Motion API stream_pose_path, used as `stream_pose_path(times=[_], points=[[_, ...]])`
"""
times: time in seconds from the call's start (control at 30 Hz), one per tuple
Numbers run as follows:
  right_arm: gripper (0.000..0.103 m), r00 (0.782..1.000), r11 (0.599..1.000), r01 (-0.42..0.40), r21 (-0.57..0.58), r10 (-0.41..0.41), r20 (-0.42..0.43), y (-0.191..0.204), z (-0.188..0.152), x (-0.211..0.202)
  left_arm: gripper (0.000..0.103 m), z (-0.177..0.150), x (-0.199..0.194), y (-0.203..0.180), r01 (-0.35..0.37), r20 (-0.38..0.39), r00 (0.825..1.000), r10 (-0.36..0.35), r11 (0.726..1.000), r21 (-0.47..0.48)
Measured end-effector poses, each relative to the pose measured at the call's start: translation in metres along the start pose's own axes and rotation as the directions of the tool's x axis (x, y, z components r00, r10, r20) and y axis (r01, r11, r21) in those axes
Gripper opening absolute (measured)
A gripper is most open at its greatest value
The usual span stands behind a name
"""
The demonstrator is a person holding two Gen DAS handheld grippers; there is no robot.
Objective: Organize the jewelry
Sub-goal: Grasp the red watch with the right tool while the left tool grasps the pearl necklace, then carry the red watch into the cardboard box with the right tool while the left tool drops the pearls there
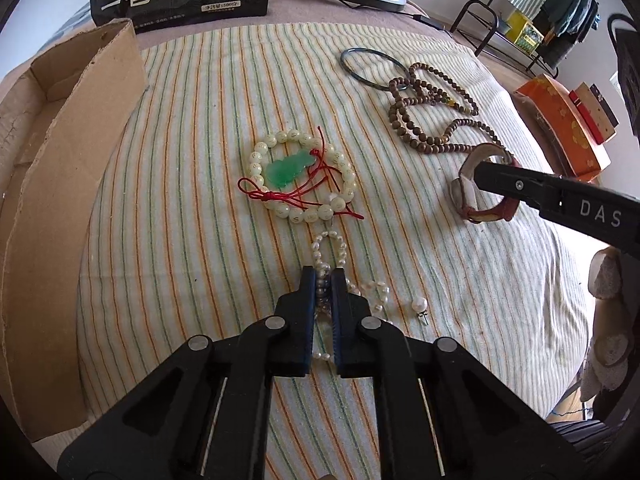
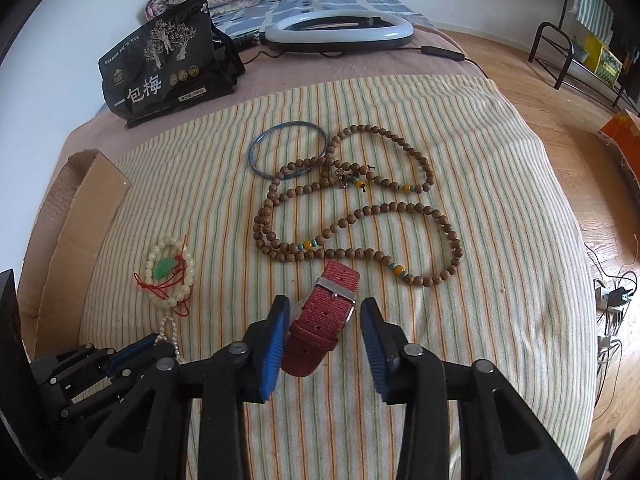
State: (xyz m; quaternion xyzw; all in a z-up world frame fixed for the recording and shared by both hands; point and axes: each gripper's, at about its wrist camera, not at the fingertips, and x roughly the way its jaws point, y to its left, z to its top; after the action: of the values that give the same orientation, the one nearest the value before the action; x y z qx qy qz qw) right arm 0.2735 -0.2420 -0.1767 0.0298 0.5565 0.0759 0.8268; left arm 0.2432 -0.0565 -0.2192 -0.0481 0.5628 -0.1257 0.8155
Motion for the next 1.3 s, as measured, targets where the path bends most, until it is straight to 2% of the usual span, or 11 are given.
stream_pose_path(times=[0.1, 0.3, 0.47, 0.7, 0.93, 1.3], points=[[0.02, 1.0, 1.0, -0.019, -0.005, 0.019, -0.004, 0.001, -0.002, 0.0, 0.002, 0.0, -0.003, 0.006, 0.022, 0.003, 1.0, -0.022, 0.999, -0.033], [0.02, 0.999, 0.999, -0.03, -0.016, 0.03, 0.022, 0.0, -0.003, -0.011, 0.002, -0.001, -0.02, 0.004, 0.034, 0.047, 0.998, -0.033, 0.999, -0.024], [0.02, 0.997, 0.999, -0.028, -0.027, 0.029, 0.076, -0.002, 0.0, -0.029, 0.002, 0.006, -0.054, 0.002, 0.07, 0.117, 0.991, -0.067, 0.997, -0.026], [0.02, 0.988, 0.998, -0.037, -0.04, 0.043, 0.147, -0.001, 0.004, -0.057, 0.002, 0.014, -0.1, 0.0, 0.129, 0.203, 0.972, -0.118, 0.991, -0.04], [0.02, 0.973, 0.997, -0.064, -0.052, 0.074, 0.218, 0.003, 0.011, -0.084, 0.002, 0.023, -0.141, 0.004, 0.168, 0.294, 0.944, -0.149, 0.985, -0.041], [0.02, 0.951, 0.987, -0.097, -0.13, 0.131, 0.279, 0.04, 0.017, -0.109, 0.002, 0.029, -0.2, 0.039, 0.168, 0.41, 0.904, -0.121, 0.983, -0.08]])
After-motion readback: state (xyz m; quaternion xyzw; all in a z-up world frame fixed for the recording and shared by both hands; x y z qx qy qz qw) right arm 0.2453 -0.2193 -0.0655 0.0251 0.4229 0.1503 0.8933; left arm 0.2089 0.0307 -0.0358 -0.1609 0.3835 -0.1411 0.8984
